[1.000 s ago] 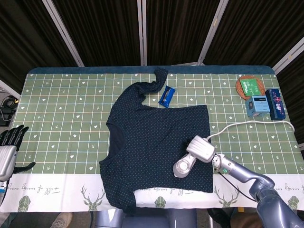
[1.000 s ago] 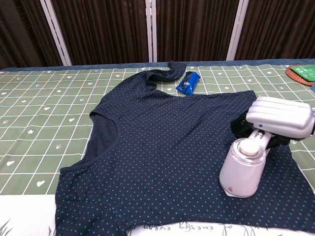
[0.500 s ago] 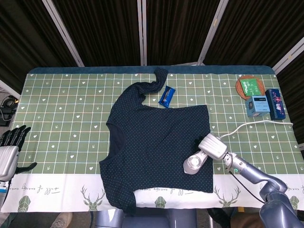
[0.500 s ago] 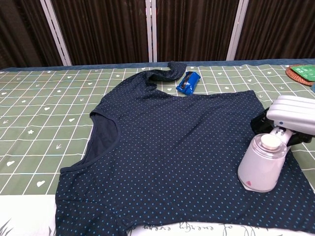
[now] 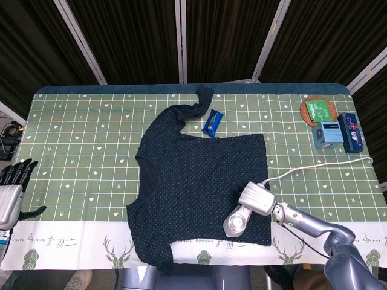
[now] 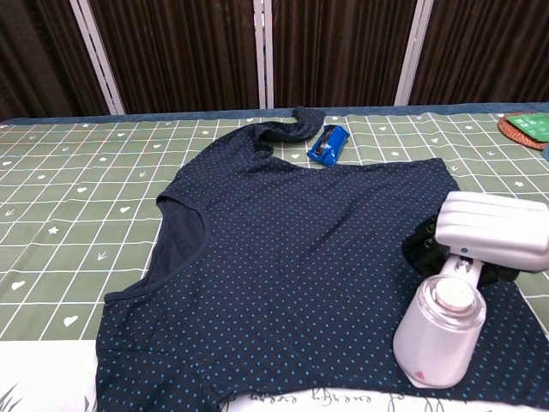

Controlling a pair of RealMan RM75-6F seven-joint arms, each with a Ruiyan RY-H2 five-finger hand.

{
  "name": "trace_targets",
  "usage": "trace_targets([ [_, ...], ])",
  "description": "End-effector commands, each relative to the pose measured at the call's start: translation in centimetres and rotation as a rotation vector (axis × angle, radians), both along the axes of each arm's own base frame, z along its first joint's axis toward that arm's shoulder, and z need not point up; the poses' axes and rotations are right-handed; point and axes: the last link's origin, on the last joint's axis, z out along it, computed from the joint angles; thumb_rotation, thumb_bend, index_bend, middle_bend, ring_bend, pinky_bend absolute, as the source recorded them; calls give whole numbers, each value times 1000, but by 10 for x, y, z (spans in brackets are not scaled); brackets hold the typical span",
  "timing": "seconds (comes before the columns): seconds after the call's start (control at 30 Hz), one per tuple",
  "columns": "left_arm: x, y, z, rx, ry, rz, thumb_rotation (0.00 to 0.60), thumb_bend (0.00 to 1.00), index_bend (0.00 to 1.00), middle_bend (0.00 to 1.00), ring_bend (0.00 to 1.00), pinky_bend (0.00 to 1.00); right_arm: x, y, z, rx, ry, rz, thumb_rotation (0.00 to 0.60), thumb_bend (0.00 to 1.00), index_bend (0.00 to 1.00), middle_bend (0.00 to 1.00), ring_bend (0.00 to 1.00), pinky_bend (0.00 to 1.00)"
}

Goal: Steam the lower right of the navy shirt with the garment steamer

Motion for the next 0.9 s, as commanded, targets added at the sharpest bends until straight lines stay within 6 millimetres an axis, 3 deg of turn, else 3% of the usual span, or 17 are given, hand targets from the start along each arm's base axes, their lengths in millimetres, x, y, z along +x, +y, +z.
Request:
trace_targets([
  [0.03, 0, 0, 0, 2, 1, -1, 600, 0, 0, 0, 0, 0, 8, 8, -6, 34, -12, 51, 600, 768, 744, 604, 631, 880],
  [0.33, 0, 0, 1, 4, 0, 0, 600, 0, 0, 0, 0, 0, 15, 11, -7, 41, -35, 74, 600, 767, 744, 604, 632, 880],
  [0.9, -1, 0, -3, -11, 3, 5, 600, 0, 0, 0, 0, 0, -19, -24, 29, -191, 31, -86, 600, 763, 747, 607, 632, 880],
])
